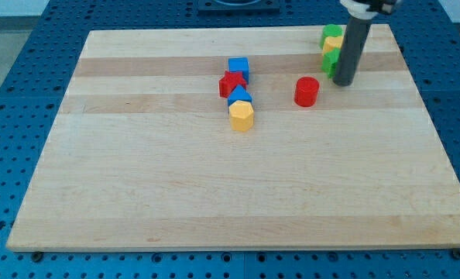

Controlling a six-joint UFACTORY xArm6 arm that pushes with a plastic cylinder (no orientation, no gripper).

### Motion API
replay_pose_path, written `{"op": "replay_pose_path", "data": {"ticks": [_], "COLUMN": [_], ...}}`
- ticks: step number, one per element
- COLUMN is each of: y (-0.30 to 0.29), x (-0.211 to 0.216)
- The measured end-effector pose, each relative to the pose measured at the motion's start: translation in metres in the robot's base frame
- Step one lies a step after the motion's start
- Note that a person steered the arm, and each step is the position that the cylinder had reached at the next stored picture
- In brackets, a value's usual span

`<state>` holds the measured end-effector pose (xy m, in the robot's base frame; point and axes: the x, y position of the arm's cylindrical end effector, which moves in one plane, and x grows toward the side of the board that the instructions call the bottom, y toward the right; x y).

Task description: Keep the red circle underneath the green star

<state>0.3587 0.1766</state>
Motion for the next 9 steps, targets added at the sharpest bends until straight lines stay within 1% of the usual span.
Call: {"op": "replay_pose_path", "data": {"ticks": [1,2,3,4,5,7,9], "y": [-0.003,-0.070,-0.100,-0.100,-0.100,-0.058,-0.040], "x": [0.056,0.092,0.075,0.036,0.028,0.028,0.028]}}
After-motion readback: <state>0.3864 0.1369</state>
